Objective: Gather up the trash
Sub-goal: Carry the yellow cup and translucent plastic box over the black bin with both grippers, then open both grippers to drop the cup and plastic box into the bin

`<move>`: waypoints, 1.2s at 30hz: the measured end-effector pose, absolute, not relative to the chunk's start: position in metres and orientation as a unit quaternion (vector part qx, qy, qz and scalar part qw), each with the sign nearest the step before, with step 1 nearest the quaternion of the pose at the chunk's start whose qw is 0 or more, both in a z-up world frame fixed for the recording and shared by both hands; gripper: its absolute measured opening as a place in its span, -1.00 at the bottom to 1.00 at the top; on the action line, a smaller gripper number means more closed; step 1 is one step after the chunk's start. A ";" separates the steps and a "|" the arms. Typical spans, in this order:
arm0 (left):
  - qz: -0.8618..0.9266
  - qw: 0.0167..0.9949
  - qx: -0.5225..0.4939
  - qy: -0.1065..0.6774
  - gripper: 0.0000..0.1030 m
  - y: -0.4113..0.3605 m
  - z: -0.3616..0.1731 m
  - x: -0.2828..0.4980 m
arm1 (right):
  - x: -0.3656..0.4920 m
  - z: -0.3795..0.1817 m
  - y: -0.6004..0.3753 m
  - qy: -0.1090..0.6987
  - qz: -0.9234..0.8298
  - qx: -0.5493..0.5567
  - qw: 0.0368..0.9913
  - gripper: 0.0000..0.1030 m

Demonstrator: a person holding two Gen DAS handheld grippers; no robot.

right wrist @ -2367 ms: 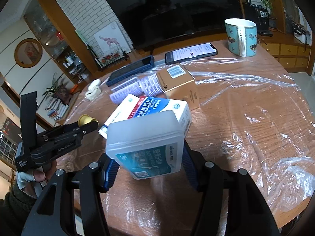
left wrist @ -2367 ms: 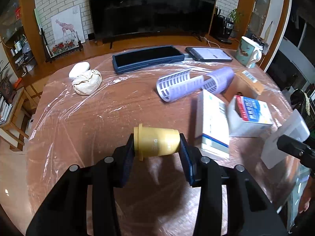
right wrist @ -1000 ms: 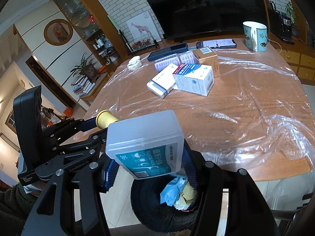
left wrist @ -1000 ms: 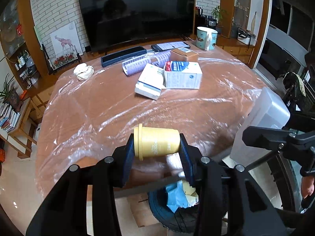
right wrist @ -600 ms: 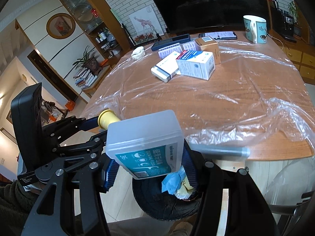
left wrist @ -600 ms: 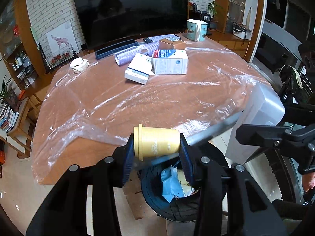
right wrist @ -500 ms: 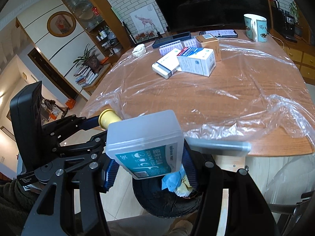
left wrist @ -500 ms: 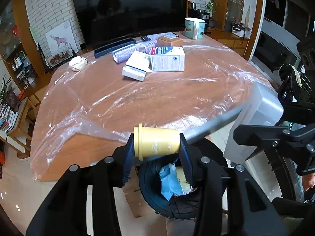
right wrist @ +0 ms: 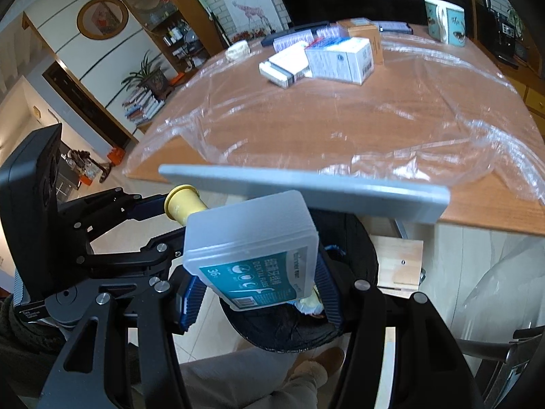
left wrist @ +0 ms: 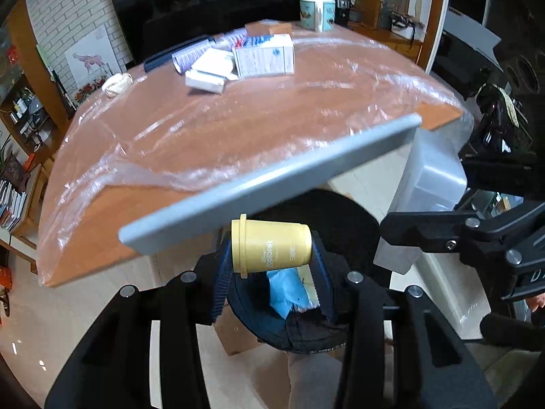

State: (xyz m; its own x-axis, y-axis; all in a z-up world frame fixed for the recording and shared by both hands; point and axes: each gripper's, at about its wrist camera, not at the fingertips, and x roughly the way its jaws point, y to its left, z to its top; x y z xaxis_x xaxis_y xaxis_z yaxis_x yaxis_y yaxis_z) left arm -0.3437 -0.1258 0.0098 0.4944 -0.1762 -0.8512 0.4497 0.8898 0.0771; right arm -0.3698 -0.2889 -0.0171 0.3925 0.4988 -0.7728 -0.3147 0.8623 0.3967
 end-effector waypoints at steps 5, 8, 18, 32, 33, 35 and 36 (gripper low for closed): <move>-0.182 0.842 0.150 0.486 -0.14 -0.127 -0.008 -0.346 | -0.368 -0.036 -0.283 0.513 0.241 0.088 0.819 0.10; -0.179 0.838 0.150 0.494 -0.14 -0.127 -0.016 -0.345 | -0.365 -0.045 -0.281 0.521 0.238 0.086 0.815 0.10; -0.170 0.838 0.147 0.497 0.08 -0.125 -0.021 -0.337 | -0.360 -0.047 -0.271 0.515 0.243 0.070 0.819 0.42; -0.179 0.859 0.124 0.464 0.32 -0.112 0.011 -0.337 | -0.368 -0.009 -0.300 0.468 0.209 0.078 0.855 0.56; -0.182 0.864 0.119 0.453 0.47 -0.111 0.019 -0.338 | -0.368 -0.003 -0.302 0.460 0.206 0.078 0.860 0.59; -0.184 0.876 0.115 0.430 0.71 -0.108 0.032 -0.338 | -0.367 0.012 -0.308 0.438 0.194 0.076 0.875 0.73; -0.183 0.884 0.115 0.414 0.80 -0.106 0.040 -0.337 | -0.364 0.020 -0.311 0.426 0.186 0.075 0.882 0.75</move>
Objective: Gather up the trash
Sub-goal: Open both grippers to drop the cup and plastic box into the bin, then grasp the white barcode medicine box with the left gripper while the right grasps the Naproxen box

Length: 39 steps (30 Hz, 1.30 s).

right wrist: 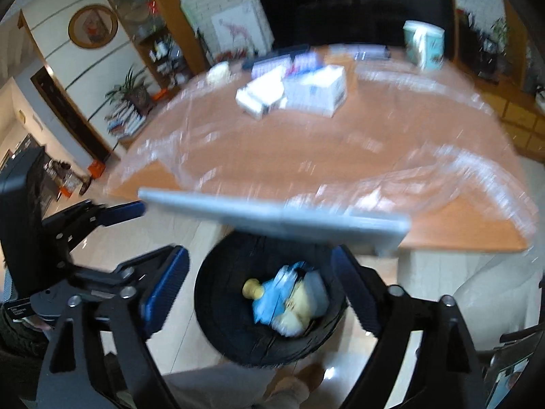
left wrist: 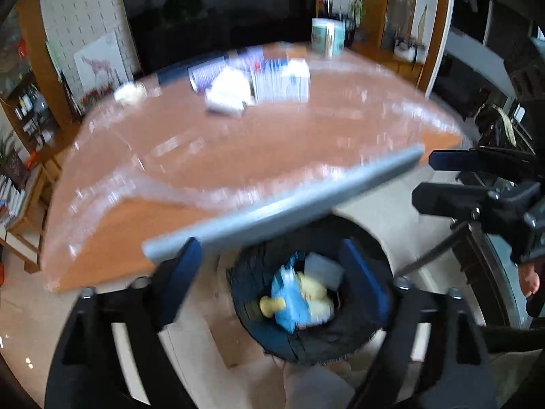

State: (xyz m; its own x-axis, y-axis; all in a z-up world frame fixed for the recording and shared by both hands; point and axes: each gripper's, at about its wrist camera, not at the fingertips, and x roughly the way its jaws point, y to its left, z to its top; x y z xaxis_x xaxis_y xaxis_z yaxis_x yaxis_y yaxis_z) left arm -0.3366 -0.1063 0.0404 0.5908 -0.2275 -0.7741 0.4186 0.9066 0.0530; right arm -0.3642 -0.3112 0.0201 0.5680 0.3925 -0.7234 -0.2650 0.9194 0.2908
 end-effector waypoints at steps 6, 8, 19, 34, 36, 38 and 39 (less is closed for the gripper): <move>-0.151 0.904 0.155 0.369 0.85 -0.107 0.060 -0.301 | -0.330 0.044 -0.312 0.389 0.149 0.042 0.908 0.83; -0.144 0.906 0.168 0.361 0.85 -0.108 0.063 -0.286 | -0.318 0.046 -0.310 0.384 0.142 0.028 0.912 0.83; -0.161 0.893 0.219 0.359 0.85 -0.128 0.044 -0.201 | -0.223 0.030 -0.296 0.402 0.127 -0.040 0.906 0.83; -0.202 0.869 0.241 0.382 0.85 -0.146 0.018 -0.135 | -0.141 -0.004 -0.285 0.448 0.171 -0.057 0.876 0.83; -0.209 0.865 0.242 0.386 0.85 -0.147 0.017 -0.130 | -0.134 -0.007 -0.286 0.452 0.180 -0.048 0.872 0.82; -0.217 0.863 0.240 0.388 0.84 -0.148 0.016 -0.127 | -0.129 -0.008 -0.285 0.455 0.190 -0.042 0.869 0.78; -0.223 0.860 0.238 0.391 0.74 -0.147 0.016 -0.125 | -0.127 -0.009 -0.285 0.459 0.196 -0.038 0.866 0.72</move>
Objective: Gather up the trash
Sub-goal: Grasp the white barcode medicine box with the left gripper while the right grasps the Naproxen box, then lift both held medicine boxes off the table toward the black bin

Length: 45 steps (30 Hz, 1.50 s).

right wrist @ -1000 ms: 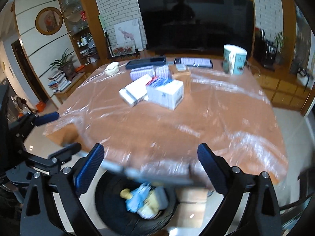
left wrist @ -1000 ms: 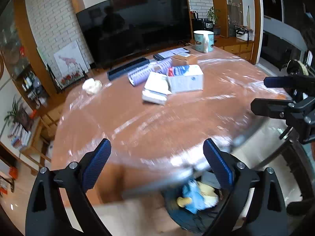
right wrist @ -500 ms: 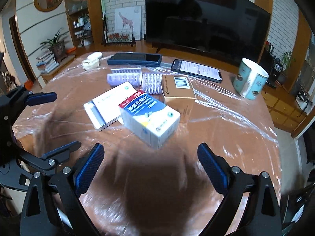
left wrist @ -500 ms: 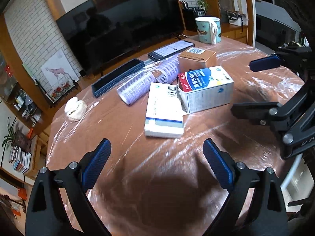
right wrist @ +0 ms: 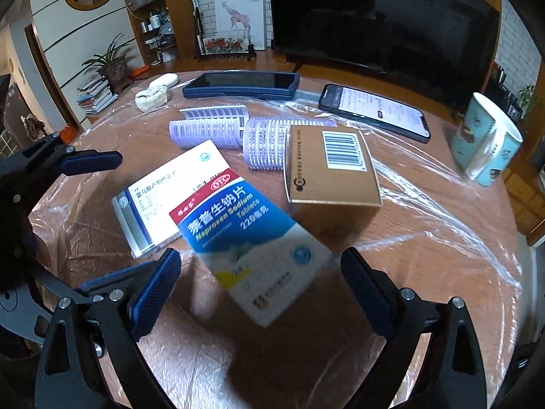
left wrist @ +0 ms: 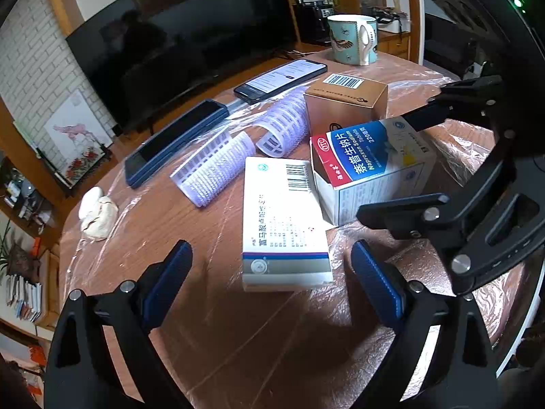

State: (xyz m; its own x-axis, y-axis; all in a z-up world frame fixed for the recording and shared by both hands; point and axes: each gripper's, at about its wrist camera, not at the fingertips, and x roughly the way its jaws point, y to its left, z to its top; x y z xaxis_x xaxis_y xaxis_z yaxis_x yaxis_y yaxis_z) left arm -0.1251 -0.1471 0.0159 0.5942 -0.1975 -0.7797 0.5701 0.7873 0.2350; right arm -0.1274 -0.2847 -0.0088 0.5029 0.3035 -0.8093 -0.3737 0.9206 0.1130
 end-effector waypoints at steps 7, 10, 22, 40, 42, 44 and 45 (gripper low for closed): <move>-0.236 0.848 0.219 0.420 0.06 -0.141 0.009 -0.113 | -0.125 -0.013 -0.280 0.474 0.216 -0.017 0.854 0.19; -0.237 0.853 0.203 0.419 0.05 -0.135 0.011 -0.113 | -0.130 -0.012 -0.283 0.473 0.218 0.002 0.854 0.09; -0.227 0.871 0.144 0.410 0.03 -0.109 0.033 -0.129 | -0.164 0.002 -0.300 0.451 0.211 0.079 0.864 -0.05; -0.208 0.884 0.088 0.410 0.02 -0.092 0.045 -0.162 | -0.208 0.014 -0.301 0.425 0.210 0.123 0.872 -0.11; -0.206 0.885 0.088 0.407 0.02 -0.091 0.047 -0.167 | -0.212 0.016 -0.302 0.421 0.211 0.124 0.873 -0.11; -0.204 0.887 0.090 0.405 0.02 -0.091 0.048 -0.174 | -0.217 0.017 -0.302 0.420 0.211 0.123 0.874 -0.11; -0.202 0.888 0.090 0.404 0.02 -0.091 0.049 -0.177 | -0.220 0.017 -0.303 0.419 0.212 0.124 0.874 -0.11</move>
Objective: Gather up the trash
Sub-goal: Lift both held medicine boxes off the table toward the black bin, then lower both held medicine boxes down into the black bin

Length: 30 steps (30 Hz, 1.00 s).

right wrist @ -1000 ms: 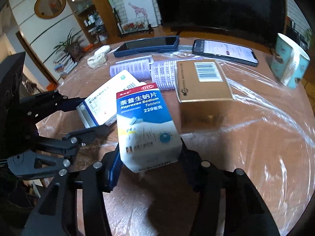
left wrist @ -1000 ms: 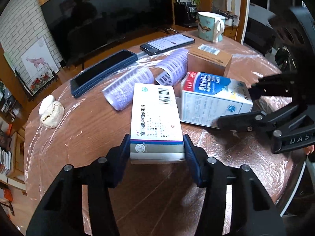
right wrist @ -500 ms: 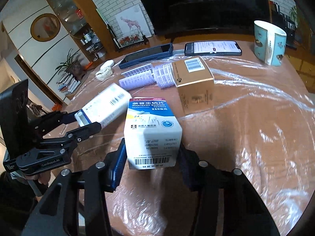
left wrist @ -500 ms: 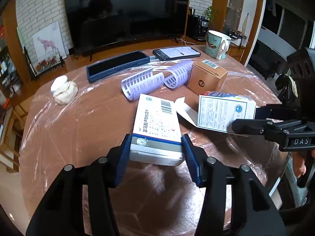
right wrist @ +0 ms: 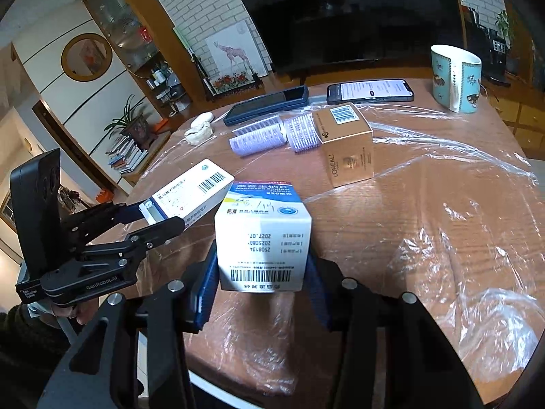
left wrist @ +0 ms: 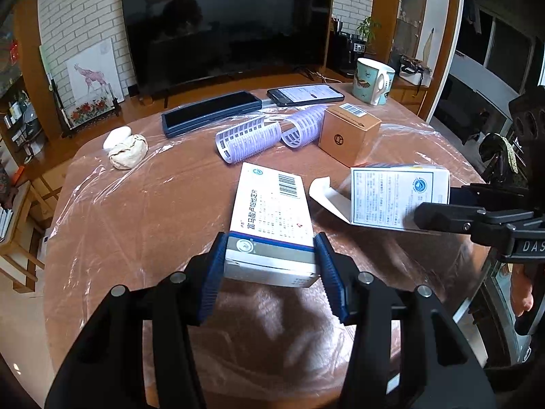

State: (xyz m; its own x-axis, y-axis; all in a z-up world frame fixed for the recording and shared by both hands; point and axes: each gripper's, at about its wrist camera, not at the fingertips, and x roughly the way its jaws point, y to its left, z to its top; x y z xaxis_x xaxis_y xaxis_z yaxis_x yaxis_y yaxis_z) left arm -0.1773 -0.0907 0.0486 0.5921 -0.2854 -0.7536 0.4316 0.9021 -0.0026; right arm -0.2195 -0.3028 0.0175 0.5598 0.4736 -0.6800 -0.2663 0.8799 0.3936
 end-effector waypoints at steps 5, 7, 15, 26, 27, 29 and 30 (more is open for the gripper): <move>-0.200 0.890 0.087 0.400 0.02 -0.090 0.053 -0.192 | -0.231 0.021 -0.304 0.413 0.216 0.127 0.875 -0.11; -0.199 0.891 0.088 0.399 0.02 -0.091 0.054 -0.198 | -0.237 0.022 -0.305 0.412 0.217 0.127 0.876 -0.11; -0.195 0.894 0.083 0.394 0.02 -0.090 0.059 -0.224 | -0.261 0.030 -0.308 0.405 0.219 0.124 0.879 -0.11; -0.196 0.896 0.084 0.390 0.02 -0.096 0.065 -0.261 | -0.298 0.039 -0.314 0.399 0.224 0.122 0.881 -0.11; -0.197 0.896 0.084 0.390 0.02 -0.096 0.065 -0.265 | -0.301 0.039 -0.315 0.399 0.224 0.122 0.881 -0.11; -0.197 0.896 0.086 0.389 0.02 -0.098 0.066 -0.272 | -0.307 0.040 -0.316 0.398 0.225 0.121 0.881 -0.11; -0.198 0.896 0.087 0.389 0.02 -0.098 0.066 -0.276 | -0.310 0.040 -0.317 0.398 0.225 0.121 0.881 -0.11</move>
